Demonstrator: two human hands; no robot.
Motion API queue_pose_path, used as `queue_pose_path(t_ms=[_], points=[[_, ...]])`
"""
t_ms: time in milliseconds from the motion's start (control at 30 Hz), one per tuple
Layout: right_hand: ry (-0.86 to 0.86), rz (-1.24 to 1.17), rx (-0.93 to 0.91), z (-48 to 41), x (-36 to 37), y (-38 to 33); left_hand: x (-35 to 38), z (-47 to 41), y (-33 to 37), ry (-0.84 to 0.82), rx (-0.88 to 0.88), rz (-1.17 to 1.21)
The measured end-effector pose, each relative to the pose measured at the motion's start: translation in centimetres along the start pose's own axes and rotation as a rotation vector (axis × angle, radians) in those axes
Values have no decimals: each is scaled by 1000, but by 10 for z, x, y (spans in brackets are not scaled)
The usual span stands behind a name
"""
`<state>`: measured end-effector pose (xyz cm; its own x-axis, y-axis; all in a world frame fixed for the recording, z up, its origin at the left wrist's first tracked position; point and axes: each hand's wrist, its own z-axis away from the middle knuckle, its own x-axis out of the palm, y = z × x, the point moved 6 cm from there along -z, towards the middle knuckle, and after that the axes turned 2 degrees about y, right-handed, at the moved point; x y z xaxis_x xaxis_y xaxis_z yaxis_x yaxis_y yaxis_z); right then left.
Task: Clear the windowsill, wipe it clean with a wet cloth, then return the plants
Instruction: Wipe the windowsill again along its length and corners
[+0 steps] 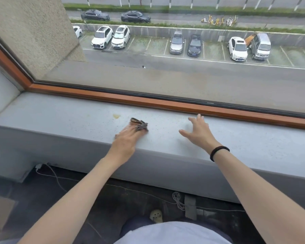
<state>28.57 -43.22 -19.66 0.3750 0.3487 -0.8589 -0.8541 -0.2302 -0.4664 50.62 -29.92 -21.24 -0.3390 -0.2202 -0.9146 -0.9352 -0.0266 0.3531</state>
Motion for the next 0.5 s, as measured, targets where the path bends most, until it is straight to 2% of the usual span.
queue_pose_path(t_ms=[67,100,200,233,267,333,400,433,500], points=[[-30,-19,-46,3,15,-25,-4,-6,-20,8,-196,-14],[-54,-16,-60,2,23,-32,-2,-9,-13,28,-203,-16],[-79,-21,-85,-1,39,-41,21,-3,43,16,59,73],[-62,-30,-87,-1,38,-42,26,2,58,-34,142,172],[-42,-53,-82,-1,34,-42,25,5,68,-104,152,315],[17,-163,-59,1,20,-42,13,2,63,-227,-133,774],[63,-309,-51,1,5,-46,-6,-5,46,-178,-487,1180],[60,-396,-52,0,-1,-50,-13,-8,40,-151,-608,1310],[-21,-656,-29,-1,-6,-59,-24,-16,39,-139,-705,1519]])
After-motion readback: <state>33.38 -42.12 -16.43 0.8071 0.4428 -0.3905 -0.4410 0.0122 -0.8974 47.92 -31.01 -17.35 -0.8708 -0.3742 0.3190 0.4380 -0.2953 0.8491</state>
